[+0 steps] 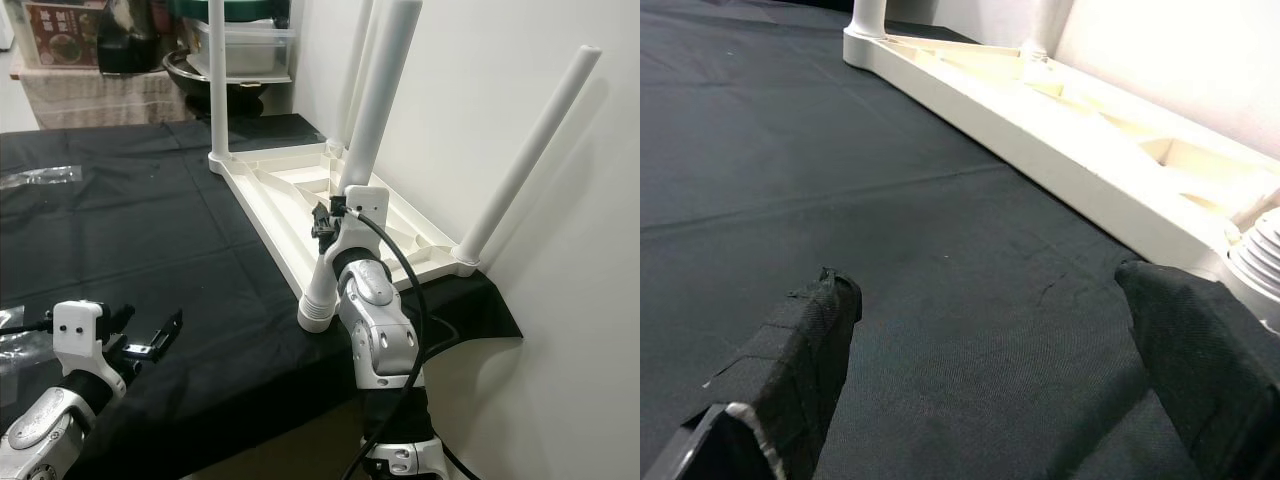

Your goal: Building children table

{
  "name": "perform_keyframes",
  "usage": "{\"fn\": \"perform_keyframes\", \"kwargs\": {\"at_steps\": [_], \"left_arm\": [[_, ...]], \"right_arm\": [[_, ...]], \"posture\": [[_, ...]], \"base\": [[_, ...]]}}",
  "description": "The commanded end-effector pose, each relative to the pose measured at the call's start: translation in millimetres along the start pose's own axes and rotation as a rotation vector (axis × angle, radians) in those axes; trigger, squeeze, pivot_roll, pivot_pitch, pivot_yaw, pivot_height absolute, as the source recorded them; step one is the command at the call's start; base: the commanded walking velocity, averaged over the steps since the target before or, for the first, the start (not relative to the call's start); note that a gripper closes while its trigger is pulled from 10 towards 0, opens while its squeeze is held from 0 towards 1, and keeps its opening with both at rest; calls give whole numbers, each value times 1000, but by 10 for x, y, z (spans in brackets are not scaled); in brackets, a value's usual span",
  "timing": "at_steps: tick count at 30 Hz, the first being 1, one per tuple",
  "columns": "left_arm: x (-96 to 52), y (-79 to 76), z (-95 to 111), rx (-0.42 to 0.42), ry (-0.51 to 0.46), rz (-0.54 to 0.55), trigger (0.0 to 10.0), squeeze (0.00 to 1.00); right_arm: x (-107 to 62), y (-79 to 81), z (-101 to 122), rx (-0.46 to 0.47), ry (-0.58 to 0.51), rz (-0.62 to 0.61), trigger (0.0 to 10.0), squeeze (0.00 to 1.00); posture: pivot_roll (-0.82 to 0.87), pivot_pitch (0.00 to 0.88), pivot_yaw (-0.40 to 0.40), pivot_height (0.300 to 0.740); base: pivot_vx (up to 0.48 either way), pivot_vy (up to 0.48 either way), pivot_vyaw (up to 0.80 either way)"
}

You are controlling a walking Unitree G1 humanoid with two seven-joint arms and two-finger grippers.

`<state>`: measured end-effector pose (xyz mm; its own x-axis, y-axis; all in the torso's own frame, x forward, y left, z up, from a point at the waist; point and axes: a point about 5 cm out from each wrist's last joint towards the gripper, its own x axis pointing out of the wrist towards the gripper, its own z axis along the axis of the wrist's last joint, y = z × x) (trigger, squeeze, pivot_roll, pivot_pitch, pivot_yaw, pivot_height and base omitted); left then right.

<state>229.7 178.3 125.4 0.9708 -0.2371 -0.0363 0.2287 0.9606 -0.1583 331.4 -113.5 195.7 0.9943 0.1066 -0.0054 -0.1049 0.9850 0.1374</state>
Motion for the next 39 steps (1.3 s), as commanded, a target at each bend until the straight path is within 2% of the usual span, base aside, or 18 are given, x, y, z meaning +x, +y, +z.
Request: {"fn": "perform_keyframes", "kwargs": {"at_steps": [1, 22, 23, 27, 28, 29, 30, 31, 38, 39], "left_arm": [[9, -6, -22, 7, 9, -8, 10000, 0], [22, -10, -38, 6, 12, -15, 10000, 0], [22, -11, -37, 6, 11, -17, 10000, 0], [23, -20, -36, 5, 11, -20, 10000, 0], [23, -22, -36, 4, 11, -21, 10000, 0], [24, -26, -35, 3, 12, -23, 10000, 0], [24, -29, -35, 3, 12, -25, 10000, 0], [23, -29, -36, 3, 13, -27, 10000, 0], [24, -16, -35, 8, 16, -33, 10000, 0], [28, -15, -32, 8, 16, -34, 10000, 0]], "right_arm": [[-37, -39, -364, 37, 189, -13, 10000, 0], [-44, -30, -356, 20, 180, -1, 10000, 0], [-44, -31, -347, 19, 176, -2, 10000, 357], [-44, -29, -323, 17, 168, -2, 10000, 392], [-45, -27, -318, 17, 166, -1, 10000, 392], [-47, -16, -293, 11, 158, 3, 10000, 310], [-48, -8, -275, 7, 153, 6, 10000, 310], [-49, 0, -244, 3, 141, 11, 10000, 0], [-44, 9, -180, 14, 116, 17, 10000, 0], [-44, 13, -172, 18, 112, 18, 10000, 106]], "posture": [[82, 0, -107, 740], [82, 0, -109, 740], [81, 0, -110, 740], [82, 0, -110, 740], [82, 0, -110, 740], [82, 0, -110, 740], [82, 0, -110, 740], [82, 0, -108, 740], [79, 0, -104, 740], [80, 0, -104, 740]], "base": [[0, 0, 0], [0, 0, 0], [0, 0, 0], [0, 0, 0], [0, 0, 0], [0, 0, 0], [0, 0, 0], [0, 0, 0], [0, 0, 0], [0, 0, 0]]}}
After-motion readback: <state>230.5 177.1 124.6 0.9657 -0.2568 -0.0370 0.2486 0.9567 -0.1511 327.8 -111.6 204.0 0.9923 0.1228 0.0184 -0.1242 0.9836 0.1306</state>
